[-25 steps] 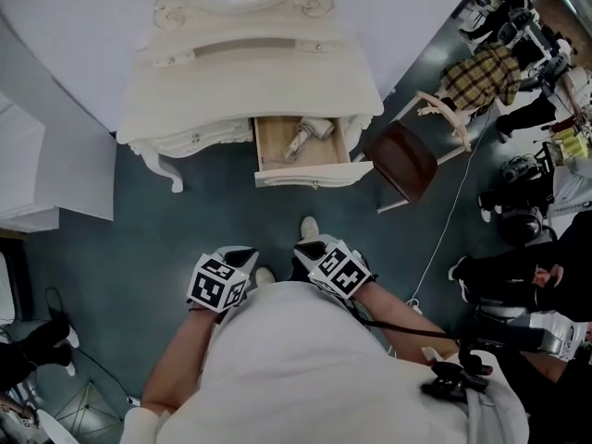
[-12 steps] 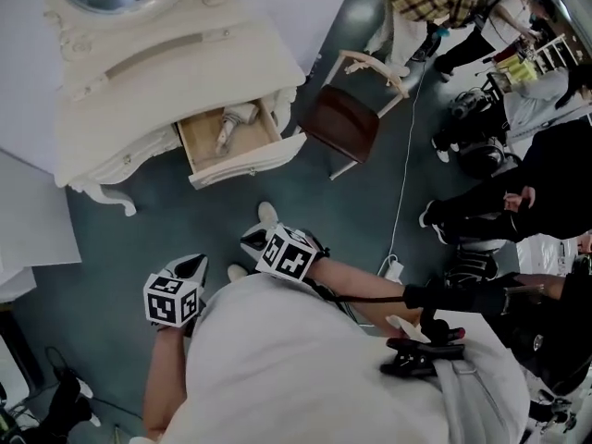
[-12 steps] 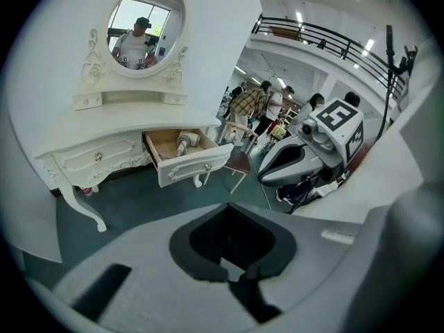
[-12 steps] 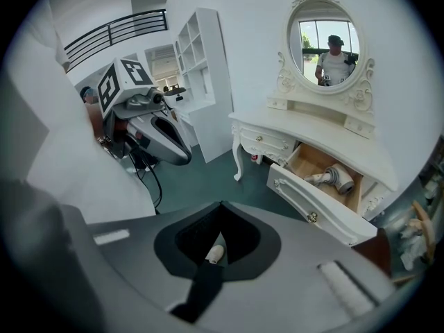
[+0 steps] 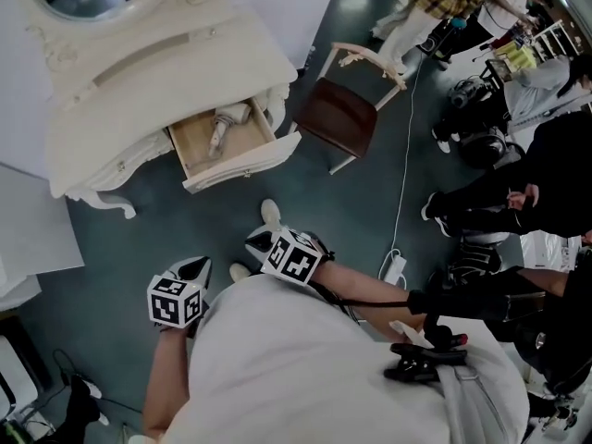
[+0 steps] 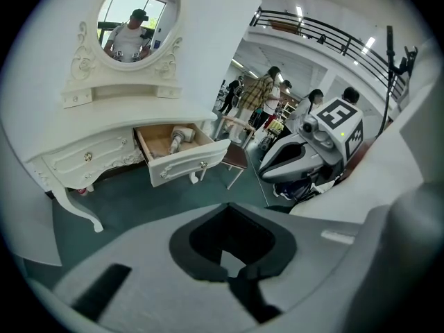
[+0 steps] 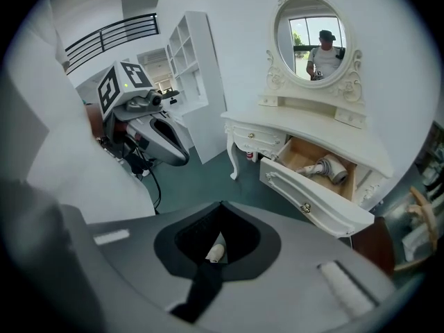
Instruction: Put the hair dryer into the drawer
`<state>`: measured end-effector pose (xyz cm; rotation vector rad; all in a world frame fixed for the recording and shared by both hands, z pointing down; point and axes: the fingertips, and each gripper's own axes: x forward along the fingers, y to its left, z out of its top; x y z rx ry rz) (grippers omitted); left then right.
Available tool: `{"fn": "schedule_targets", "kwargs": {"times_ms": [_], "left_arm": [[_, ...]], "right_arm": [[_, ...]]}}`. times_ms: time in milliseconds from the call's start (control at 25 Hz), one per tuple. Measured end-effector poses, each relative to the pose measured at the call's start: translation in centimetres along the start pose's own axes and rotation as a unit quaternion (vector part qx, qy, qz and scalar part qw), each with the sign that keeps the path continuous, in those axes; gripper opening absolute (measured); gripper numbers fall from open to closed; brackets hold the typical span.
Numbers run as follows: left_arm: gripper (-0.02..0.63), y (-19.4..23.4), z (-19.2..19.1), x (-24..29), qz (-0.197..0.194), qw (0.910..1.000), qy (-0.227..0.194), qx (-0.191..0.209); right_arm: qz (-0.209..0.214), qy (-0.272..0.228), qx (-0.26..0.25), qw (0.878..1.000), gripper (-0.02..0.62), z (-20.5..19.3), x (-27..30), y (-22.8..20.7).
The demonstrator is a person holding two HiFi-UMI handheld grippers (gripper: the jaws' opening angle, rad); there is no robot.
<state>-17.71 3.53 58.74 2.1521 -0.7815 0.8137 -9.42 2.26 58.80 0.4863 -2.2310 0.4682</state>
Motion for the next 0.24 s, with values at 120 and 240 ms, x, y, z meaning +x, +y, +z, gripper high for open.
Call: {"fn": "schedule_targets", "kwargs": {"times_ms": [120,240], "left_arm": [[0.002,-0.2,1.4,1.7,-0.008,0.9999,0.007,0.003],[0.003,-0.1,3.1,3.3,-0.016,0.9998,0.010,0.003]], "right_arm": [[-0.009,0.003,0.016,1.000,-0.002,-1.0,-0.9,-2.0],[-0.018,0.006,0.026,0.999,-0.002,-1.5,-1.7,-4.3]]}}
